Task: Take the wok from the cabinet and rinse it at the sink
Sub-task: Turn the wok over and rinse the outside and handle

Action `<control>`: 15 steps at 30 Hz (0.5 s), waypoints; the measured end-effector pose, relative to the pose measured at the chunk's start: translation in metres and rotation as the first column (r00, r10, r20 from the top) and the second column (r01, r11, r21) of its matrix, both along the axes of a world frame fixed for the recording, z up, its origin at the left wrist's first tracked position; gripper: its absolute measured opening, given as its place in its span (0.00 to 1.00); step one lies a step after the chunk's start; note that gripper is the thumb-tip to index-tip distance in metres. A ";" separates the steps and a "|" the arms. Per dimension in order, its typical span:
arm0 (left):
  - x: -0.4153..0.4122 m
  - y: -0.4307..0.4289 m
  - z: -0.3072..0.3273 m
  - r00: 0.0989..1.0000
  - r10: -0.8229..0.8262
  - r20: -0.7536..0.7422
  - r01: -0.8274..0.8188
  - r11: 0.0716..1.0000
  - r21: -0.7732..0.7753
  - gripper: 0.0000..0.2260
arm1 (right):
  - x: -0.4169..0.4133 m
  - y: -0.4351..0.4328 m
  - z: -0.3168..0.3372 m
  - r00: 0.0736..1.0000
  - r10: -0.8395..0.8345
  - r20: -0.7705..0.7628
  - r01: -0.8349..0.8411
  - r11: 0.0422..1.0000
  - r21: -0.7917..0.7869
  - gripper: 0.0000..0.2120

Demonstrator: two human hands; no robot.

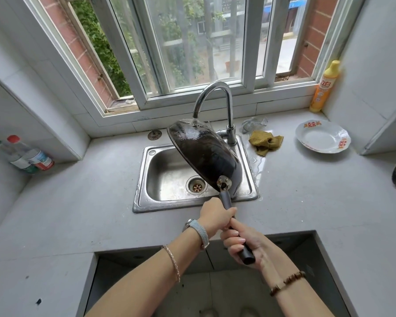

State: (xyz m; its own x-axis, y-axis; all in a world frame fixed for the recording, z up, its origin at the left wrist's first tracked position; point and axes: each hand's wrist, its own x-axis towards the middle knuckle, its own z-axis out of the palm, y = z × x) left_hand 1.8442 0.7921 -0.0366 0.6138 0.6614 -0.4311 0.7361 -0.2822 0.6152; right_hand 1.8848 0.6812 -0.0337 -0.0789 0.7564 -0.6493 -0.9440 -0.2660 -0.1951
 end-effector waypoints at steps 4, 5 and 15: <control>0.004 0.000 0.001 1.000 -0.013 0.012 0.013 1.000 -0.001 0.16 | 0.003 -0.002 0.002 1.000 -0.006 -0.005 0.006 1.000 -0.001 0.12; 0.004 0.000 0.001 1.000 -0.013 0.009 0.013 1.000 -0.001 0.16 | 0.003 -0.002 0.002 1.000 -0.007 -0.003 0.007 1.000 -0.004 0.12; -0.005 0.004 -0.010 0.999 0.052 -0.002 -0.051 0.995 -0.087 0.17 | -0.003 0.001 0.002 0.994 0.048 0.103 -0.042 0.997 -0.061 0.13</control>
